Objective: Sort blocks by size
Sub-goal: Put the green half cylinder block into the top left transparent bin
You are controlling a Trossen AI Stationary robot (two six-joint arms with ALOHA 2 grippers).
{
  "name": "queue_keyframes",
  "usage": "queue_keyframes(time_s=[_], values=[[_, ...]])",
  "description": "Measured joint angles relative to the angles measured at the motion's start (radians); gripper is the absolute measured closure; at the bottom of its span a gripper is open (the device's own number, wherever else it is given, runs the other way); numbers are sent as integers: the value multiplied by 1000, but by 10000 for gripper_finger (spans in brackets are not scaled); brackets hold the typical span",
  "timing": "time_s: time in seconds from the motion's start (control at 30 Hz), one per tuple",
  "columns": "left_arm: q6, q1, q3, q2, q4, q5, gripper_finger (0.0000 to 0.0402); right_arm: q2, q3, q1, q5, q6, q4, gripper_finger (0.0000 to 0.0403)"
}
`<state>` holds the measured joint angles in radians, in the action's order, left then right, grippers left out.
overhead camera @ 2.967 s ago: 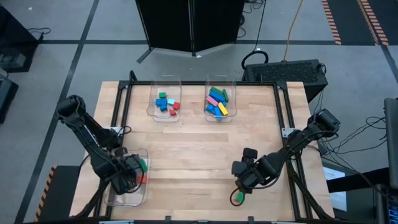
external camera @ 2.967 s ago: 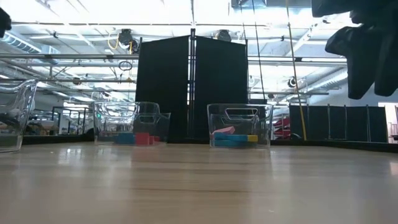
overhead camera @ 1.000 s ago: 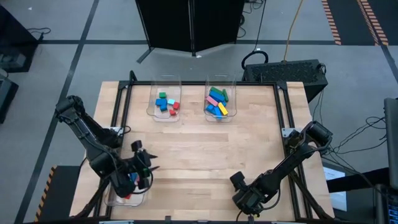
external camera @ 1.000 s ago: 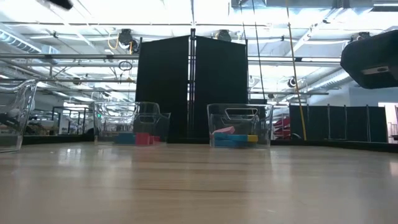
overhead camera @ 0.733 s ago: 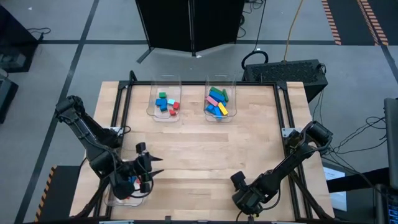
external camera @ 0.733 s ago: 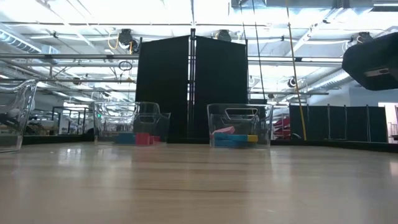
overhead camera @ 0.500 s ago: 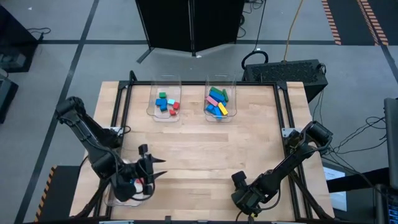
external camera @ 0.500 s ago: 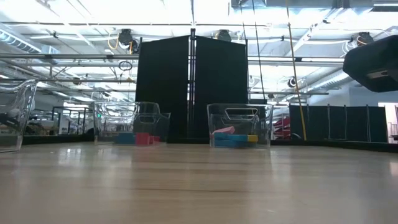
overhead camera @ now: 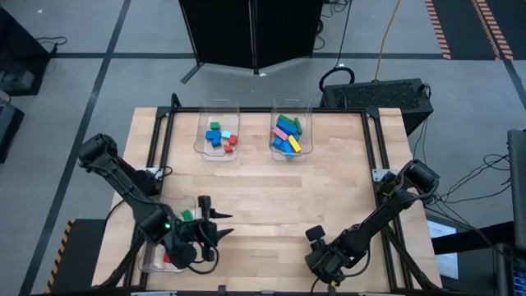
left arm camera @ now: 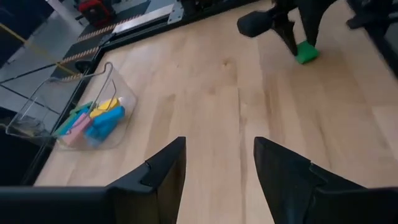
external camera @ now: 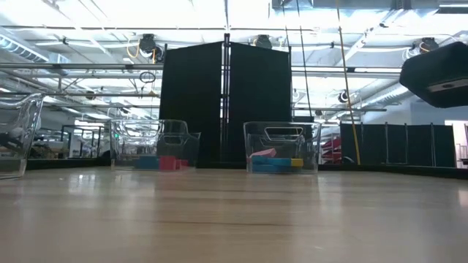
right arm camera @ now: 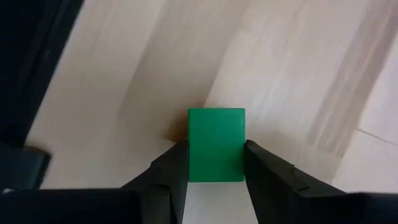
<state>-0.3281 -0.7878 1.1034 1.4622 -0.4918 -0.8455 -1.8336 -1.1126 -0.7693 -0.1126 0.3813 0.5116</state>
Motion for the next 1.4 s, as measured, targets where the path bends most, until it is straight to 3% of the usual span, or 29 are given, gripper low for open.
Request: queue_keyframes(time_s=[0.27,0.53,0.73,0.93,1.17,1.4], values=[[19,40,0,71,6,3,213,-1,0,34,-71,-14,1,282],[227,88,0,157,41,29,213,-1,0,132,-84,-106,-21,282],[443,109,0,215,215,62,213,12,0,223,-64,-171,-136,281],[621,121,0,251,361,138,213,22,0,302,42,-249,-328,281],[769,120,0,260,351,240,213,26,0,373,123,-271,-507,280],[788,132,0,259,358,268,213,27,0,416,211,-271,-660,280]])
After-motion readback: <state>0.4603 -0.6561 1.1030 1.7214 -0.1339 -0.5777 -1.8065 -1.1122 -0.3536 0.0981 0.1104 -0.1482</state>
